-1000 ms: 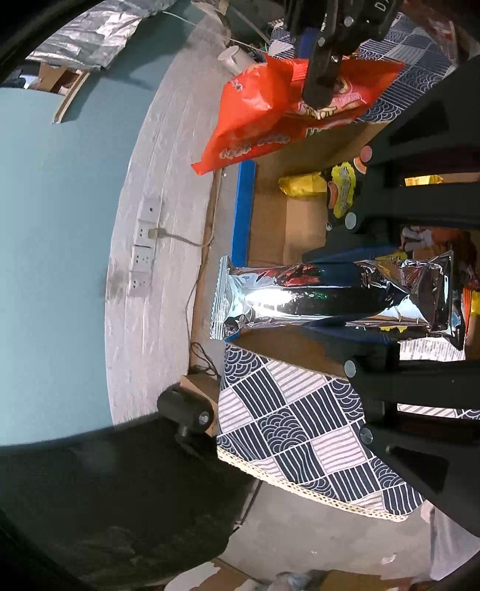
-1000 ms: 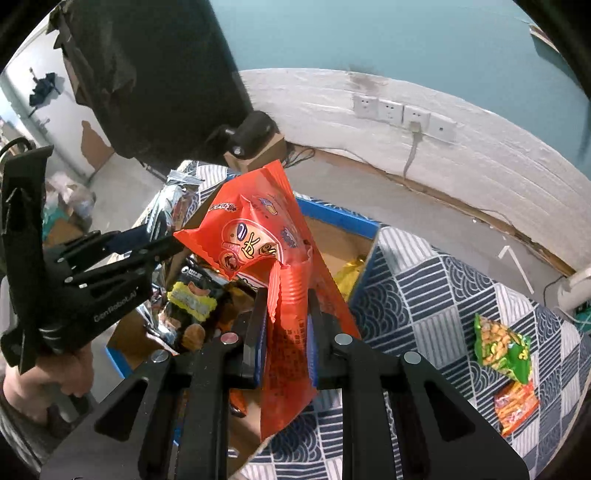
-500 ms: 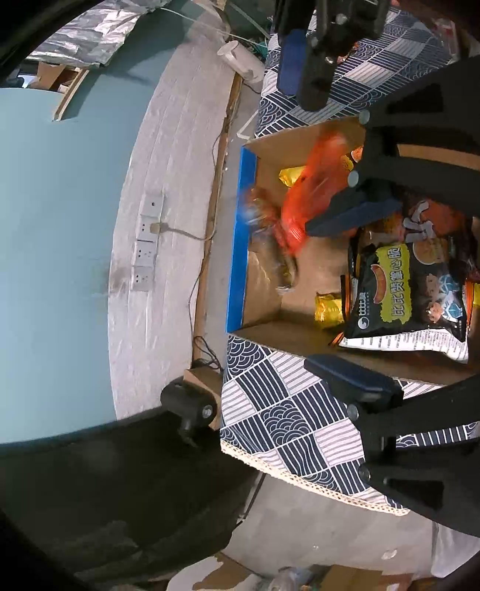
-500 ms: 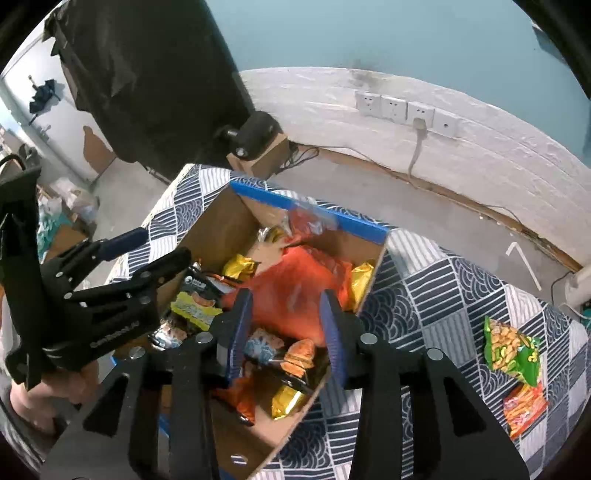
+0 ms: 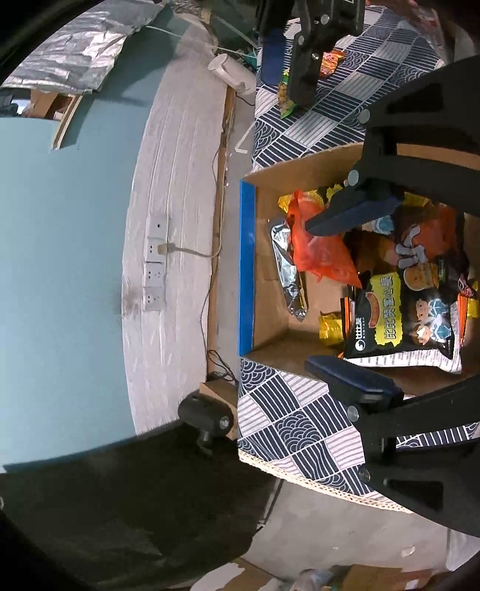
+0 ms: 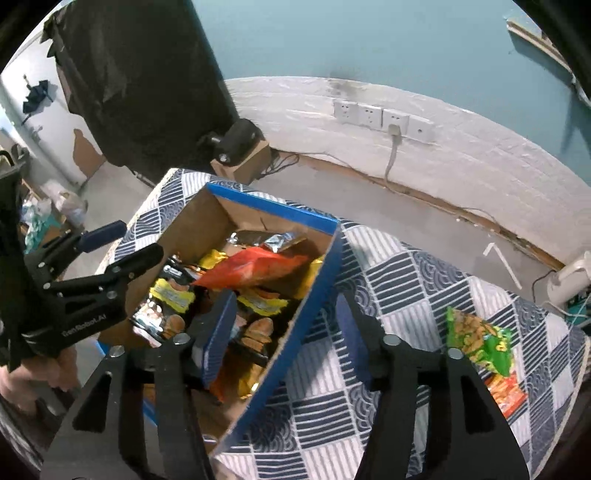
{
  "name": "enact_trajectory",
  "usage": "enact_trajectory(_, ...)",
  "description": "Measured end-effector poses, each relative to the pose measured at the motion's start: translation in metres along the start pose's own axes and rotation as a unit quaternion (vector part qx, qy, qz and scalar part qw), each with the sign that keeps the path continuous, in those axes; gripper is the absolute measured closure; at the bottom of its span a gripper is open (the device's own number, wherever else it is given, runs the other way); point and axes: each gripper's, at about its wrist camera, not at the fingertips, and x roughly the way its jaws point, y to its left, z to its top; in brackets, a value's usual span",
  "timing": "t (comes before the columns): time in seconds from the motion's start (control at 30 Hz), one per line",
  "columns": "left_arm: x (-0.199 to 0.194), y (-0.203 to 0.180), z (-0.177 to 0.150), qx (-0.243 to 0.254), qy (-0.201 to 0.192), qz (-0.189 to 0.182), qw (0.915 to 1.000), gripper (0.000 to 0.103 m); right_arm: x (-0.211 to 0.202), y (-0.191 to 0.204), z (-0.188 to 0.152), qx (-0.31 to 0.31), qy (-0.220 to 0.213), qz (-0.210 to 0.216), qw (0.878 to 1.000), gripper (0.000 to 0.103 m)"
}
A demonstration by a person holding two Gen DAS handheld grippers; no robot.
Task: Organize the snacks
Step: 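Withdraw both tools from the box toward the remaining snacks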
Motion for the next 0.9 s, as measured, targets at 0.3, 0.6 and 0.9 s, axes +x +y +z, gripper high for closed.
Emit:
enact_trajectory(0.3, -0.008, -0.019, -0.004, 0.029, -0.002, -0.006, 0.9995, 0.034, -0.023, -0.028, -0.016, -0.002, -0.015, -0.030, 0.999, 0.032)
enact_trajectory(0.6, -0.011, -0.052, -0.006, 0.064, -0.002, -0.030, 0.9975, 0.029, -0.041, -0.064, -0.038, 0.015, -0.016, -0.043, 0.999, 0.032)
enact_trajectory(0.9, -0.009, -0.091, -0.008, 0.103, 0.005, -0.044, 0.9937, 0.026, -0.058, -0.111, -0.065, 0.031, -0.013, -0.067, 0.997, 0.031)
